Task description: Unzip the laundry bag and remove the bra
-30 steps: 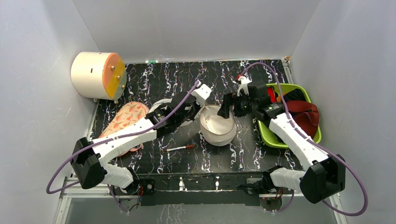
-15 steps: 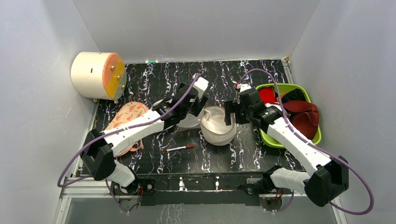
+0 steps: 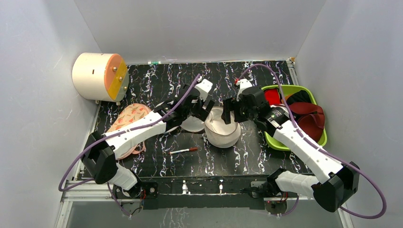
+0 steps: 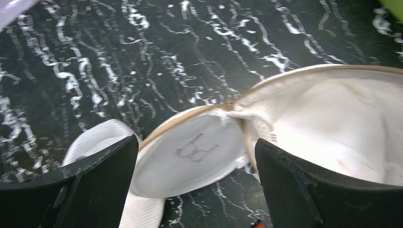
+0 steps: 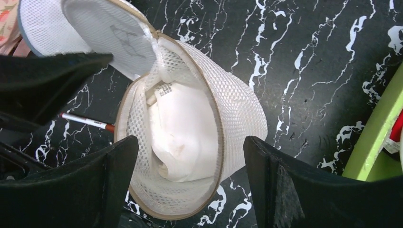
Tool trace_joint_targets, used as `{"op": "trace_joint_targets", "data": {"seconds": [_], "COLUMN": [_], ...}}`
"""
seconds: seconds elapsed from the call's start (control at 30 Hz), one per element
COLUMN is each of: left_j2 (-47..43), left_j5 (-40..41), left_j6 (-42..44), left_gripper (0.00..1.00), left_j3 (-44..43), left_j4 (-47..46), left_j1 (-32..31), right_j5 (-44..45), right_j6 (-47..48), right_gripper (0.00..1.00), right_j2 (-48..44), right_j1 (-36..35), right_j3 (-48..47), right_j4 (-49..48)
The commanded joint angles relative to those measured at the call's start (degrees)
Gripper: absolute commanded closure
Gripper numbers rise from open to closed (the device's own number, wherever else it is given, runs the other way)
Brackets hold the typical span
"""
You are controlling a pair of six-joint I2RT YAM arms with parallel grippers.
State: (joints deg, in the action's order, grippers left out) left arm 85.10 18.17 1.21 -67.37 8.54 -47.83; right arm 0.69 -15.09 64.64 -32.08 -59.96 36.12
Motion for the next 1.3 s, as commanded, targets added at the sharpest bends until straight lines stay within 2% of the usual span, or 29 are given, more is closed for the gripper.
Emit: {"op": "trace_joint_targets", "data": {"seconds": [0.0,0.23,0.33,0.43,0.53,0.6,0.77,0.87,1.07,1.17,1.27], "left_j2": [-0.46,3.74,2.43,1.27,0.40,0.35,3.19,4.64,6.38,6.08,6.19], "left_j5": [-11.79,-12.42,-12.75,-13.85,-15.78,-17.41,-20.85,-22.29,-28.88,-33.95,-35.71], "left_j6": [-3.40,-4.22,-4.13,-3.88,-3.70,-3.91,-4.52,-4.50,-3.17,-3.06,-3.31], "left_gripper": [0.04,0.02,0.02,0.02,0.02,0.02,0.02,0.02,0.02,0.02,0.05], "left_j3": [-0.50,-4.50,-3.46,-2.53,-1.62,-1.21,-2.50,-3.52,-4.41,-4.14,-3.94], "left_j4": [-0.26,4.90,3.57,2.53,1.49,0.79,2.18,3.37,4.03,3.05,2.29], "left_j1": [-0.07,-0.07,-0.07,-0.07,-0.07,-0.07,-0.07,-0.02,-0.07,-0.07,-0.07], "right_j5": [-0.47,15.08,16.10,15.18,16.95,18.48,22.64,20.66,9.06,6.56,5.72], "right_j6": [0.04,-4.42,-10.25,-14.62,-15.56,-14.84,-9.28,-6.87,-2.81,-2.20,-1.23], "right_gripper": [0.20,0.17,0.16,0.15,0.24,0.30,0.38,0.39,0.28,0.21,0.15], "right_j2": [-0.34,0.82,0.63,-3.59,-8.42,-8.66,-1.58,1.16,-1.04,-4.37,-6.75], "right_j1": [-0.78,-0.75,-0.76,-0.69,-0.15,0.80,4.70,8.87,11.52,11.54,11.52], "right_j3": [-1.50,-0.11,2.38,9.35,14.94,14.93,9.78,8.54,10.46,10.59,8.90], "right_j4": [-4.10,1.11,2.57,-2.61,-10.40,-12.29,-13.04,-13.42,-14.19,-13.12,-10.86]}}
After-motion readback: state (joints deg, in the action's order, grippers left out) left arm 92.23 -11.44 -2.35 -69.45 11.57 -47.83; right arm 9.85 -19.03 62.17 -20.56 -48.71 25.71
